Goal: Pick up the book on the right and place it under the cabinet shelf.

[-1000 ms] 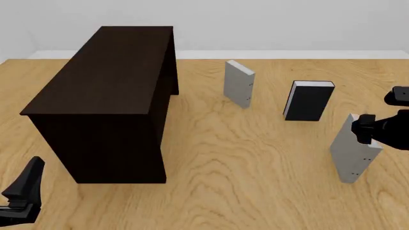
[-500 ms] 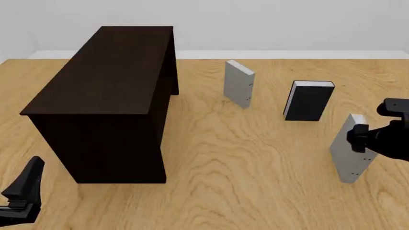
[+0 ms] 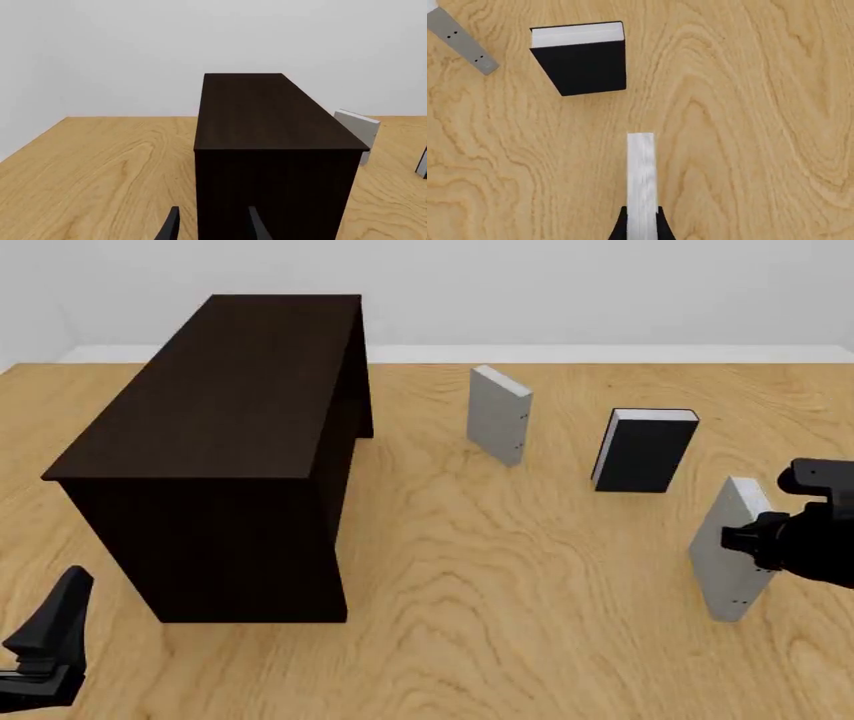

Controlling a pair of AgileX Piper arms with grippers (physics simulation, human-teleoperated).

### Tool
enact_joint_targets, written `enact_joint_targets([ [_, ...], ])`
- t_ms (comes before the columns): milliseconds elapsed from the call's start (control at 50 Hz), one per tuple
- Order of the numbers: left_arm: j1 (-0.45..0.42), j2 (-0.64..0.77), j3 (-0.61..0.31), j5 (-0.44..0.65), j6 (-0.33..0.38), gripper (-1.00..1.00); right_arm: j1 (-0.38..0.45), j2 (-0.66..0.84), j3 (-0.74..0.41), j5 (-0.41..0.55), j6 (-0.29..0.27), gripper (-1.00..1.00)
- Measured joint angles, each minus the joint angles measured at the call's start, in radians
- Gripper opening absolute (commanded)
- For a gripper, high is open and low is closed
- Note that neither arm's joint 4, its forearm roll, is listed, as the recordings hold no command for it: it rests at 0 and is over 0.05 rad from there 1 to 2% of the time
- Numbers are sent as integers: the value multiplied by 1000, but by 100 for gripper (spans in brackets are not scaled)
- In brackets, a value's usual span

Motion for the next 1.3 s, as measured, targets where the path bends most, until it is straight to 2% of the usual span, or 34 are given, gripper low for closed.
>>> enact_joint_targets([
  [260,-1,-1,0,-1,0,100,2,1,12,-15,-8,-100],
  [560,-1,-2,0,-2,0,100,16,-77,-22,80,-9,-100],
  [720,-1,-2,0,-1,0,100,45,-129,-47,116,20,-100],
  [1000,-1,-2,0,3,0,100,130,-222,-64,114,143,-100],
  [1160,-1,-2,1,3,0,100,191,-253,-28,33,247,-100],
  [1300,-1,-2,1,4,0,100,253,-267,20,-75,346,-100],
])
